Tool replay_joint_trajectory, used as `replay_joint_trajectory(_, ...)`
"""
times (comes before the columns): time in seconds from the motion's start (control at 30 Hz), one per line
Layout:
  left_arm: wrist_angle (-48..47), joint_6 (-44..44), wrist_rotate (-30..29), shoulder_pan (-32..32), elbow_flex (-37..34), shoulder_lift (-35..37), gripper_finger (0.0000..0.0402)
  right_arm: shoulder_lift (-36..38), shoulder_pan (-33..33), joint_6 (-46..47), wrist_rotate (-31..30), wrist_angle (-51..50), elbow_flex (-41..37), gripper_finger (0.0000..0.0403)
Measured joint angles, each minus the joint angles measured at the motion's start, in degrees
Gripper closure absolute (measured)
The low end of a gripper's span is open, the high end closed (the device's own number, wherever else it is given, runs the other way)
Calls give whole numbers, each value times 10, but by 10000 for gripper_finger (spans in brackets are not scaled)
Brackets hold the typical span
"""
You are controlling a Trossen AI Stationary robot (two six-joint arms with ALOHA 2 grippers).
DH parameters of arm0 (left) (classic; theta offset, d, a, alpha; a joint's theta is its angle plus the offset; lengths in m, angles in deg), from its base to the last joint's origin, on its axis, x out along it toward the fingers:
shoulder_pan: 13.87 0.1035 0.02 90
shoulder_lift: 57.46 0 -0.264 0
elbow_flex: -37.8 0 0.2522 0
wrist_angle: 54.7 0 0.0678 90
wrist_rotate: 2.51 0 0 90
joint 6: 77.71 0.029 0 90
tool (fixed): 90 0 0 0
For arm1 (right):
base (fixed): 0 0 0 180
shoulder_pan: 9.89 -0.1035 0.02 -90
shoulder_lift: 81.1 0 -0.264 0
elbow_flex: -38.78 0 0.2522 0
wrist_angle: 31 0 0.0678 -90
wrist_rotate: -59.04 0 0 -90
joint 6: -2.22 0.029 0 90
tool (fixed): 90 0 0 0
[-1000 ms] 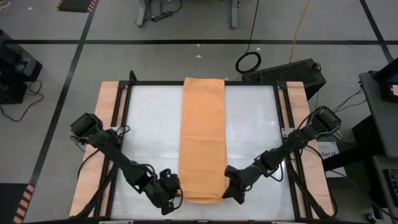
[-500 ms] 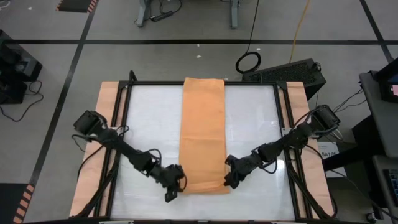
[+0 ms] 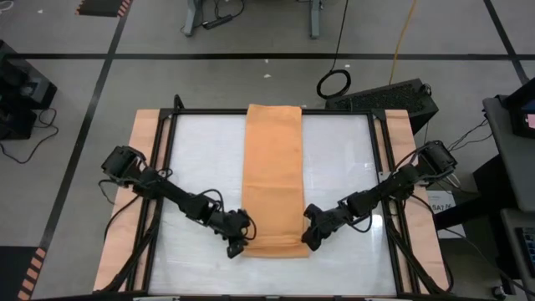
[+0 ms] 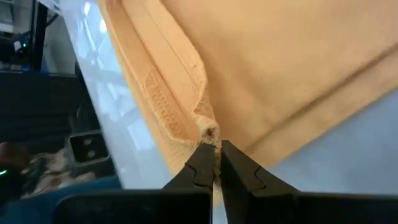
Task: Roll towel into tight, uniform cylinder
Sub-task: Roll the yellow towel
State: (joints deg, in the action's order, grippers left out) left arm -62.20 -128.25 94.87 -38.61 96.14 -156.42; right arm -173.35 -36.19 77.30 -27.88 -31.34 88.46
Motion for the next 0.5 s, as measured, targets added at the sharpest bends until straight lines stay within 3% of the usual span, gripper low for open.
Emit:
replay_joint_trajectory(0.27,-27,2,-4,-1,0,0,387,0,-2,-57,-31,5,0,394)
replay_joint_trajectory(0.5,-30,4,-14,-2,0,-1,386,13,-3,-35,-24,-37,-2,323)
